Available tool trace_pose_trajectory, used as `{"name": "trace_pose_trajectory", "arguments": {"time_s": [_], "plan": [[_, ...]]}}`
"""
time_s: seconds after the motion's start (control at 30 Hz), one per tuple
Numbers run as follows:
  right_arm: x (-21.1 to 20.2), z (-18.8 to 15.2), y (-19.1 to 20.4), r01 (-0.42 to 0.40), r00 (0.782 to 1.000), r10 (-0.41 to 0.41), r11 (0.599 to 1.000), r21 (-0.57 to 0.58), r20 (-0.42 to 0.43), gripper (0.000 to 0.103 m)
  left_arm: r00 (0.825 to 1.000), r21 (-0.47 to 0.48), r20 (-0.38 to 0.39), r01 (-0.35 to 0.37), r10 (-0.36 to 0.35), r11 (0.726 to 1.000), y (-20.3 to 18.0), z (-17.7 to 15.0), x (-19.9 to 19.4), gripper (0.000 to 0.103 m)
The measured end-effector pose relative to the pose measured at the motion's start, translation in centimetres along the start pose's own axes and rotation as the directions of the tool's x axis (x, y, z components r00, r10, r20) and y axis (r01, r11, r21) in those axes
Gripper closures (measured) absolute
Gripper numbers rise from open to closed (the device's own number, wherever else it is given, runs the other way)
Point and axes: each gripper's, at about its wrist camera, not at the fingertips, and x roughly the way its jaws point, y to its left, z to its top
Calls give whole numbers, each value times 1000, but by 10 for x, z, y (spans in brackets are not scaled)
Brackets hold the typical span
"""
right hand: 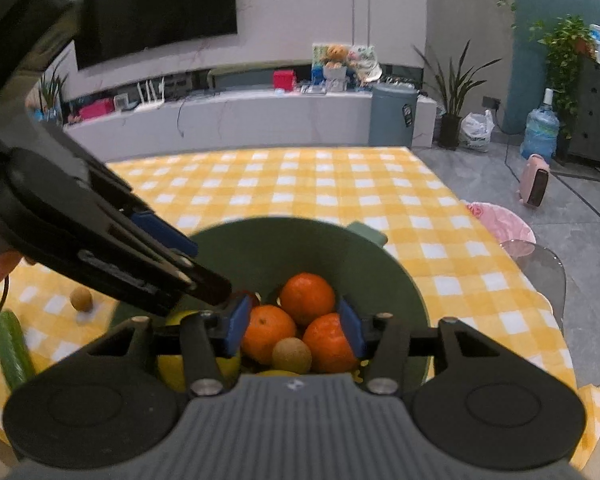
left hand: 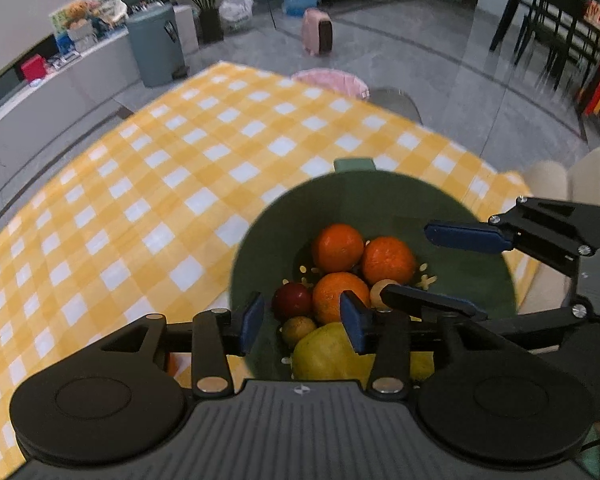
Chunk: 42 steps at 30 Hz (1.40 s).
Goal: Organize fruits
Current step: 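Withdraw both open tools from the colander, then close the left tool on a brown kiwi while the right tool approaches another kiwi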
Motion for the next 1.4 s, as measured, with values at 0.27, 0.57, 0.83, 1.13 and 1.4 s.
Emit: {"name": "trace_pose_trajectory", "arguments": {"time_s": [0.27,0.57,0.83,1.13,1.4], "plan": [[-36,2,28,-8,998,5,999,46,60,53,994,-88,104,-7,17,996,12,-39,-63,50],[-59,-11,78,-77,995,73,995,62,68,54,985,-204,151,-49,81,978,40,-90,-103,50],[-53,-25,122,-108,994,107,994,34,13,65,979,-256,148,-99,140,961,54,-135,-110,50],[-39,-39,149,-100,992,101,995,17,-77,66,981,-333,150,-67,123,941,68,-164,-105,53],[-28,-37,166,-82,990,80,997,-14,-118,66,983,-372,142,-59,119,926,79,-173,-95,55]]}}
